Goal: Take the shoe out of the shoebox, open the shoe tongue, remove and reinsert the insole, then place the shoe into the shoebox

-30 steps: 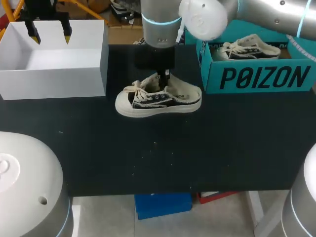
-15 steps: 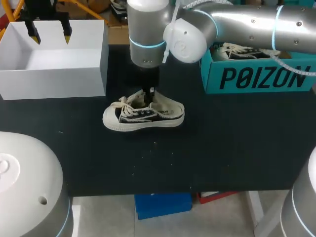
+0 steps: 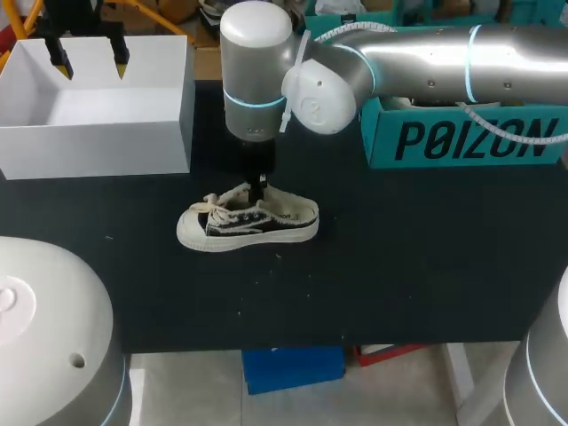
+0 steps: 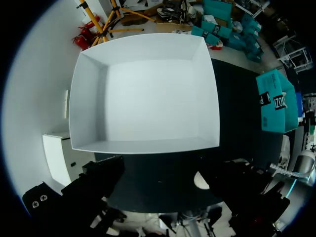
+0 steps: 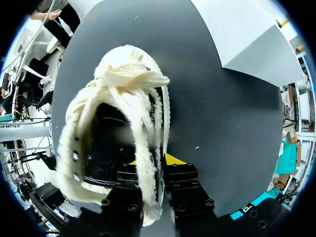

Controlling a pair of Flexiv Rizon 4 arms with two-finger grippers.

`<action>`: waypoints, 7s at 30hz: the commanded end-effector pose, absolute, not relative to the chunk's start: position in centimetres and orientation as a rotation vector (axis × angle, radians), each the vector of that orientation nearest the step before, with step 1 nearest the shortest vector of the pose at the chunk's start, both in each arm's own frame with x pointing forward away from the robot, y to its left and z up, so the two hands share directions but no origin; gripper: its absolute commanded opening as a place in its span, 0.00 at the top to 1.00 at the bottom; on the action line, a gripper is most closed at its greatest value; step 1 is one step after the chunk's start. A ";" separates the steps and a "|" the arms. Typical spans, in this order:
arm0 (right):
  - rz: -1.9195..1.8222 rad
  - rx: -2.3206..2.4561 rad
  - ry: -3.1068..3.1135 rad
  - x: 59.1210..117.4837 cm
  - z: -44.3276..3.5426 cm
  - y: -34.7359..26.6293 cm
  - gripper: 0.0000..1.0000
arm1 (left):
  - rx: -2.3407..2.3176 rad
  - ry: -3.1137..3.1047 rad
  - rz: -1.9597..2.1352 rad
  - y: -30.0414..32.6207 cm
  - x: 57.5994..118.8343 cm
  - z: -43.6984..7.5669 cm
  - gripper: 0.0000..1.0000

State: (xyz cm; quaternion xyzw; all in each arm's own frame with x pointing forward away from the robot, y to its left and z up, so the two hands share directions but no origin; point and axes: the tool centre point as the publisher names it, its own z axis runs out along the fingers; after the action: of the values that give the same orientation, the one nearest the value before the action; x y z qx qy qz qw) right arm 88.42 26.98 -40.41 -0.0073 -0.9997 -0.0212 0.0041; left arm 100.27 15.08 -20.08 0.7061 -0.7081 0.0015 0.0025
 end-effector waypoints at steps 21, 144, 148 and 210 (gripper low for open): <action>-0.255 -0.135 -3.144 87.4 -30.5 24.5 0.00 | 2.218 -2.220 0.000 15.0 100.2 -20.0 0.00; -1.332 -0.156 -2.856 85.0 -42.9 21.1 0.00 | 2.218 -2.220 0.000 15.0 100.2 -20.0 0.00; -1.338 -0.153 -2.849 85.2 -43.3 21.3 0.00 | 2.218 -2.220 0.000 15.0 100.2 -20.0 0.00; -1.315 -0.168 -2.824 85.4 -44.6 21.8 1.00 | 2.113 -2.286 -0.277 -0.3 86.8 -22.5 0.00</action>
State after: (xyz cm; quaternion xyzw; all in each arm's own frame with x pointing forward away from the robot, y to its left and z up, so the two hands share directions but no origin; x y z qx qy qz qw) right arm 85.35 21.63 -44.48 -0.0528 -0.9050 -0.4220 0.0115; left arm 87.00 -0.77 -22.37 0.6756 -0.7312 -0.0940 0.0069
